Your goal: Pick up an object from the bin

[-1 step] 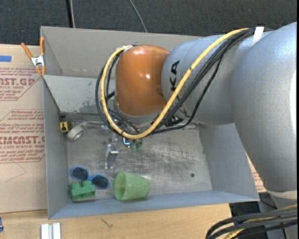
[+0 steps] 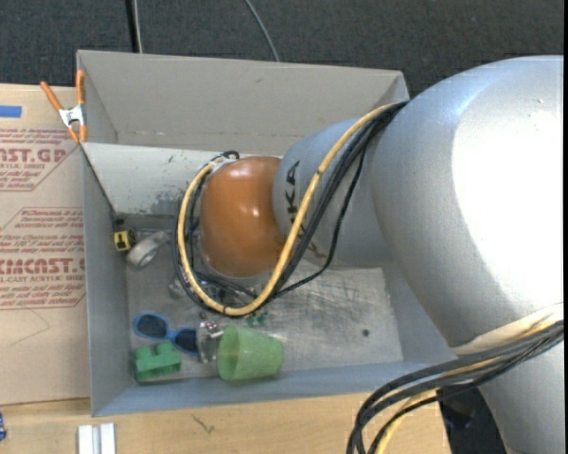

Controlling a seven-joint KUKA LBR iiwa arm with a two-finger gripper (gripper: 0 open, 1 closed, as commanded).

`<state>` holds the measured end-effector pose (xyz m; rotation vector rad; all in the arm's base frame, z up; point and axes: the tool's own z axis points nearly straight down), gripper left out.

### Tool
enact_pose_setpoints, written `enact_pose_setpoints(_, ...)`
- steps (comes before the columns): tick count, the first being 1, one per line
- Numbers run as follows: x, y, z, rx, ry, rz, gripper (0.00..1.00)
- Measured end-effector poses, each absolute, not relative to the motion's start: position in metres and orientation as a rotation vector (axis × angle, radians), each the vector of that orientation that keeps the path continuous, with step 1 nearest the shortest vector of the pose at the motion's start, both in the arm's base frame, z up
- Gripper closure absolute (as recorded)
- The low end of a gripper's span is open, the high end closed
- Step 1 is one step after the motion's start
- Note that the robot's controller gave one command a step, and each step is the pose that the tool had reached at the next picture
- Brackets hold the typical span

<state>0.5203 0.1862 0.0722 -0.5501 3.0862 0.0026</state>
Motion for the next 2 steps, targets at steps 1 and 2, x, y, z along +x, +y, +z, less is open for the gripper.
enact_pose_setpoints(1, 0.521, 0.187, 0.074, -0.547, 3.088, 0.004, 1.0)
enact_pose_setpoints(2, 0.533, 0.175, 0.203, -0.561, 3.081, 0.002, 1.0)
